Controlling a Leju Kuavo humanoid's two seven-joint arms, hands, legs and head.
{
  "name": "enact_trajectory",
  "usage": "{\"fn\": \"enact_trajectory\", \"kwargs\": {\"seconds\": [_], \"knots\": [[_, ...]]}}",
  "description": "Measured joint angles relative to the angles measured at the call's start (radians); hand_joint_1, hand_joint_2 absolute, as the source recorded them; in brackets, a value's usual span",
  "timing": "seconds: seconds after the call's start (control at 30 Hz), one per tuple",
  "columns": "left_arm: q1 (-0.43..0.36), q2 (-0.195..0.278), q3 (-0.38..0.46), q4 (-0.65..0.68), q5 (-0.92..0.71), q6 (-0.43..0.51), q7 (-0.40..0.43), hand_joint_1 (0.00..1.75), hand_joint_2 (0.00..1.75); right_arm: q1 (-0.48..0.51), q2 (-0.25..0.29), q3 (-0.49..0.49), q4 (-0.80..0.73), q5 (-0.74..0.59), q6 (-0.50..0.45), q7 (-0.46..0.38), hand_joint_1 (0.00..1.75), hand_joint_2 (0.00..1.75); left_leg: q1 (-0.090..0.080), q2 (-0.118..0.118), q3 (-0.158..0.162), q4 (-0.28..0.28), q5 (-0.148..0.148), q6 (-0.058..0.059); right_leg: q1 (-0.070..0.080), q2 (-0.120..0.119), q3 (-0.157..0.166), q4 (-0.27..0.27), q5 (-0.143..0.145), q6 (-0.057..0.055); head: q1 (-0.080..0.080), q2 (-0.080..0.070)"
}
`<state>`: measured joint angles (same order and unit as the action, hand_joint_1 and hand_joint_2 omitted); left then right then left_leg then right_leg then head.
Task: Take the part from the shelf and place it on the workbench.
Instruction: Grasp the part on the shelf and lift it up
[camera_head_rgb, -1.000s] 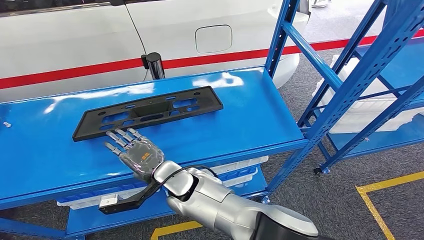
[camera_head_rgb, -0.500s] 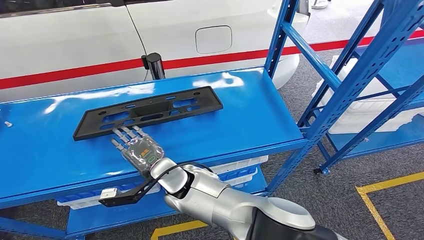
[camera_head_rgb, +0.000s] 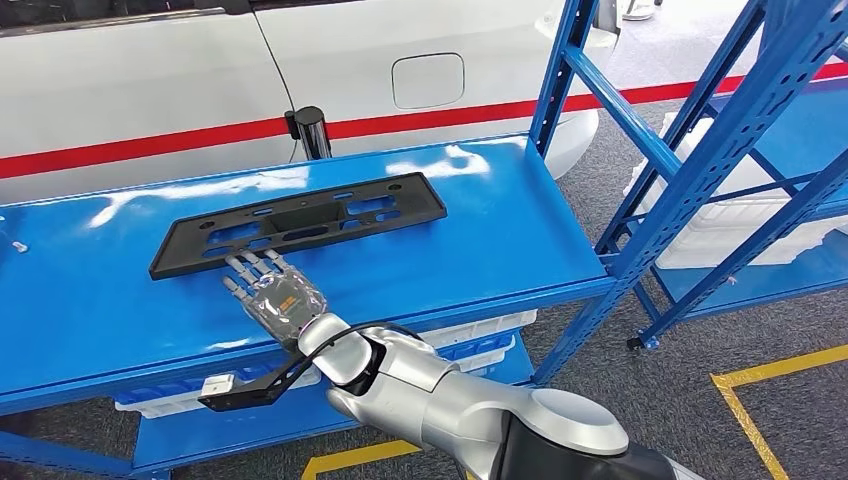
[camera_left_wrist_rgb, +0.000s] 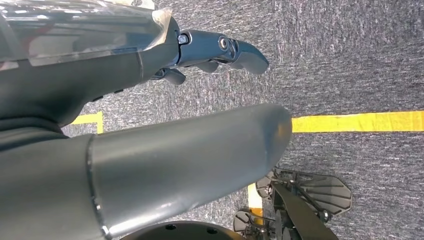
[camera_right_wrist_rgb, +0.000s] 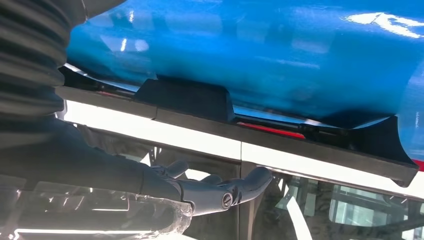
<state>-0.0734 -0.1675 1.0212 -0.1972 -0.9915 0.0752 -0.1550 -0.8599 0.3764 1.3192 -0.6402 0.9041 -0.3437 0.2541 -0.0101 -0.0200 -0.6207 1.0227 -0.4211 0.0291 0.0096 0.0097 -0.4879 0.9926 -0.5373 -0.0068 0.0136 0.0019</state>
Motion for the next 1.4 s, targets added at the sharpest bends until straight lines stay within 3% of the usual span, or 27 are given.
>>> {"fn": "enact_trajectory", "kwargs": {"seconds": [1.4], "knots": [[0.0,0.004,0.002,0.0,-0.008,0.013,0.003,0.0,0.0,-0.04,-0.007,0.036,0.015,-0.048,-0.116,0.005,0.0,1.75,0.0,0.0,-0.002,0.0,-0.001,0.0,0.0,0.0,-0.001,0.0,0.0,0.0,0.0,0.0]]}}
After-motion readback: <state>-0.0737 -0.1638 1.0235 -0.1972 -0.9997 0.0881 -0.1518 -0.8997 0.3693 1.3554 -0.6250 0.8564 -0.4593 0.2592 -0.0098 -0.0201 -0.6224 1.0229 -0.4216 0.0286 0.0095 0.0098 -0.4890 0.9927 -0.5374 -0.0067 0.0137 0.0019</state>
